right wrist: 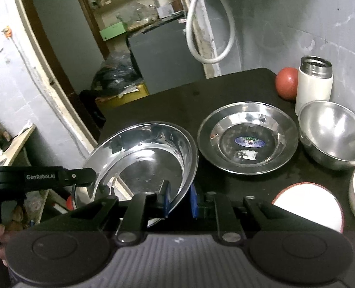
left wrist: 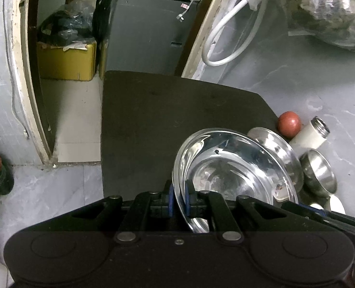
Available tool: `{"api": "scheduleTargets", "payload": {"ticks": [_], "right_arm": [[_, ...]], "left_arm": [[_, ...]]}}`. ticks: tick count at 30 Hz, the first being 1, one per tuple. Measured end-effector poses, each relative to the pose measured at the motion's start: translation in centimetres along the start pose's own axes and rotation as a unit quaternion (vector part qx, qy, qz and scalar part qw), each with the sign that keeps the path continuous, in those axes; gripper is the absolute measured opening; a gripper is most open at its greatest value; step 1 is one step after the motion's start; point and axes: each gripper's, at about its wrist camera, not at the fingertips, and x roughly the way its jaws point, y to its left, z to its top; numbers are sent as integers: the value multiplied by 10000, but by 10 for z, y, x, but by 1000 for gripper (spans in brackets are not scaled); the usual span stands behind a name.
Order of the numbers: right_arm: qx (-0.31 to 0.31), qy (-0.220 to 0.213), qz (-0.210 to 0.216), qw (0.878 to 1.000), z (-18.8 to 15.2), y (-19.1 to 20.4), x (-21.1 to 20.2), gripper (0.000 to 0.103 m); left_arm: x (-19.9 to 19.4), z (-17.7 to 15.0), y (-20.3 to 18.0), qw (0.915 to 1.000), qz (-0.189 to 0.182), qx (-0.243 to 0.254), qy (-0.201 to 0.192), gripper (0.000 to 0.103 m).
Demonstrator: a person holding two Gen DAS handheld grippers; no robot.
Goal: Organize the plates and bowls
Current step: 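Lift the large steel plate with the right tool and stack it onto the other plate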
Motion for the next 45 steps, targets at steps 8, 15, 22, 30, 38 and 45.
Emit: {"api": "scheduleTargets", "payload": {"ticks": [8, 15, 22, 30, 38, 45], "right_arm": [[-197, 91, 226, 9995, -15, 0, -29, 20], [-325, 295, 385, 9983, -40, -2, -58, 20], [-367, 568, 493, 9965, -67, -5, -79, 22], [-420, 736, 491, 9952, -84, -8, -90, 26], [-555, 830, 503, 9937, -84, -4, -88, 32], [-688, 890, 515, 9923, -85, 3, -85, 37]], "left_arm": [[-34, -22, -12, 9999, 93, 92, 23, 10], [-58, -56, -21, 9992, 215, 172, 289, 12], [-71, -85, -26, 9975, 326, 247, 569, 12], [-73, -101, -40, 9956, 451, 478, 673, 12], [-72, -103, -45, 9937, 596, 565, 766, 13], [-69, -105, -45, 9920, 707, 615, 842, 14]]}}
